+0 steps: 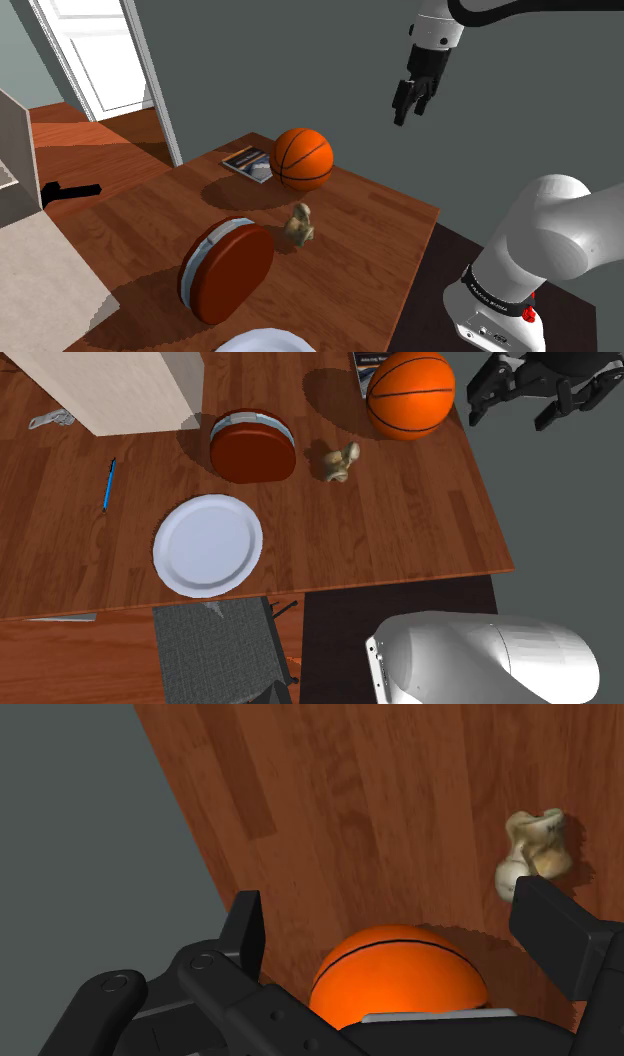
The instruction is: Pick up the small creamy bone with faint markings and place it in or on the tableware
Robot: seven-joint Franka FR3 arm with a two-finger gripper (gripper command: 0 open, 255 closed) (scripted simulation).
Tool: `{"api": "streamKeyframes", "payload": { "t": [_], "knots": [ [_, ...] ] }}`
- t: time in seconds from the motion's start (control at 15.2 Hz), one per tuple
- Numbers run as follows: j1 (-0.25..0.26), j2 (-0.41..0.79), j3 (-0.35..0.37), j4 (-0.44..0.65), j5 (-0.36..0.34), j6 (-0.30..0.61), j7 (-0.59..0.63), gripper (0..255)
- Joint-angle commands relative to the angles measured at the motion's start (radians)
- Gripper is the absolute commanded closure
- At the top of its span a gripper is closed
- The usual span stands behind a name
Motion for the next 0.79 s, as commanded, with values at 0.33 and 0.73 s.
{"api": "streamKeyframes", "payload": {
  "t": [0.33,0.73],
  "knots": [
    [0.029,0.057,0.06,-0.093,0.038,0.143,0.08,0],
    [0.066,0.178,0.134,-0.162,0.079,0.327,0.176,0]
  ]
}}
